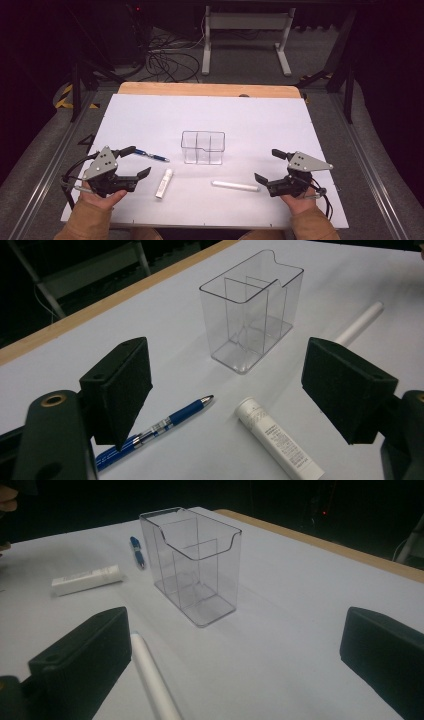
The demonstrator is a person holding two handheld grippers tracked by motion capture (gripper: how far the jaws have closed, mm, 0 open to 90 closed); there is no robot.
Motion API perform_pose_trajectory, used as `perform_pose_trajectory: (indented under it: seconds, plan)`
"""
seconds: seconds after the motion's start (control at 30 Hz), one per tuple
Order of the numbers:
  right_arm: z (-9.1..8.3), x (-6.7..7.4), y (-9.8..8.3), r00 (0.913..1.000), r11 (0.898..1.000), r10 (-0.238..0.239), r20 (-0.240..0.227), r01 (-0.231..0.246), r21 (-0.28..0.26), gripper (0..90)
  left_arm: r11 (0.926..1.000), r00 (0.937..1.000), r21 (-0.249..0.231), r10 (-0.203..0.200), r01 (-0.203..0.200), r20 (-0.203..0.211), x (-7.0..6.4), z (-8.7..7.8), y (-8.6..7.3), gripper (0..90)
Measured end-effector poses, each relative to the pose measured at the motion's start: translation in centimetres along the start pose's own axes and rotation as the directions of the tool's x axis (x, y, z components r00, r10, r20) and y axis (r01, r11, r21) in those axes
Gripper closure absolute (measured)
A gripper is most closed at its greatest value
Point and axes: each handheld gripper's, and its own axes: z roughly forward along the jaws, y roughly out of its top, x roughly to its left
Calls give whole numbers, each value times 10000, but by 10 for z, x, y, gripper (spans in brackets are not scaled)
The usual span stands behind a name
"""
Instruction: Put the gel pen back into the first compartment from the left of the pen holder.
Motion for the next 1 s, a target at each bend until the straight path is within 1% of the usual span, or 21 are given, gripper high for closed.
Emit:
perform_pose_trajectory:
  seconds: [0.03,0.13,0.2,0.27,0.33,0.4,0.6,0.63,0.77,0.8,0.83,0.9,1.0]
  plan:
    - [0,0,-2,10000,10000,21,39,-21,-27,7,10000,10000,-7,14,-14,-28,1,0,1,192]
    - [-1,-1,-8,9998,9999,141,125,-140,-68,7,10000,10000,-54,-8,9,75,7,0,3,176]
    - [-1,-1,-12,9997,9999,148,195,-147,-64,7,10000,9999,-28,-34,34,128,11,0,4,176]
    - [0,-2,-15,9997,9999,148,211,-148,-14,8,10000,9999,-5,-70,70,85,14,0,5,185]
    - [1,-3,-16,9996,9998,193,211,-194,15,8,9999,9997,47,-156,156,166,16,1,4,192]
    - [1,-3,-17,9996,9998,182,218,-182,29,8,9998,9998,168,-67,63,207,17,3,4,205]
    - [4,-3,-22,9995,9997,255,165,-256,32,13,9982,9983,422,415,-432,408,22,6,6,271]
    - [4,-3,-23,9995,9996,266,149,-266,33,13,9973,9976,477,528,-550,456,23,6,6,278]
    - [6,-5,-26,9991,9991,410,104,-410,71,15,9951,9959,656,706,-743,565,28,9,8,286]
    - [7,-5,-27,9990,9990,442,96,-443,104,15,9938,9948,722,805,-849,621,29,11,9,288]
    - [7,-5,-28,9990,9988,453,49,-454,163,15,9934,9949,795,782,-832,644,30,13,9,288]
    - [8,-4,-29,9992,9989,388,117,-392,272,15,9903,9930,952,948,-1013,709,34,16,11,288]
    - [9,-4,-30,9990,9988,394,207,-400,292,15,9879,9922,1193,890,-992,874,40,22,13,288]
